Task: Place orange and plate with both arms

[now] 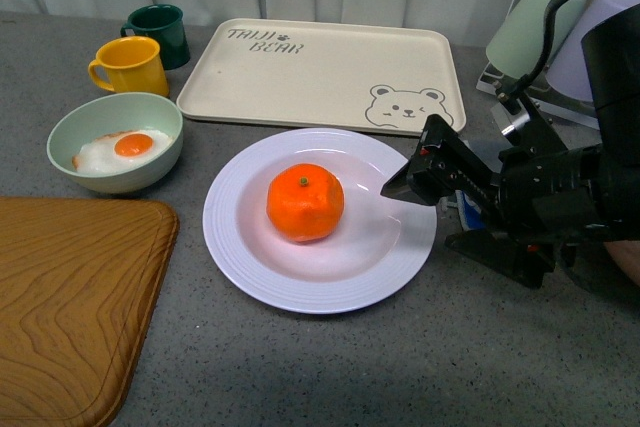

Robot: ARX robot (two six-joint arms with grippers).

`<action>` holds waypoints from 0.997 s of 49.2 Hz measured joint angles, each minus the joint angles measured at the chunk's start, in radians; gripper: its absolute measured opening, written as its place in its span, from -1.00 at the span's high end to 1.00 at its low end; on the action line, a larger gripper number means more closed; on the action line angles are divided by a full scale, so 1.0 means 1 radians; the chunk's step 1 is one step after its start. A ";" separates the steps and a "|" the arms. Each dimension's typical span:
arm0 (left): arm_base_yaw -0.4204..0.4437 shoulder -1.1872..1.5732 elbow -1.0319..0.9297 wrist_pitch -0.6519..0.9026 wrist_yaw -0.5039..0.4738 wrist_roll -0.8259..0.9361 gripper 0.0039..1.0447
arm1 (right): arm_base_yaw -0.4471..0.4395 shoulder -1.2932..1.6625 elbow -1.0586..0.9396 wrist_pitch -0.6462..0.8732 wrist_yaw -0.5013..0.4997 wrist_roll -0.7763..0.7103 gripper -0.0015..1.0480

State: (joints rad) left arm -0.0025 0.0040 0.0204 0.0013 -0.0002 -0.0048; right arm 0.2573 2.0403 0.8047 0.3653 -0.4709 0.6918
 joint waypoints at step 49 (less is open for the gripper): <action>0.000 0.000 0.000 0.000 0.000 0.000 -0.88 | 0.026 0.164 0.105 0.071 -0.055 0.262 0.38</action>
State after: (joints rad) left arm -0.0025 0.0040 0.0204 0.0013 -0.0002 -0.0048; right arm 0.2832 2.2040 0.9092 0.4362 -0.5262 0.9535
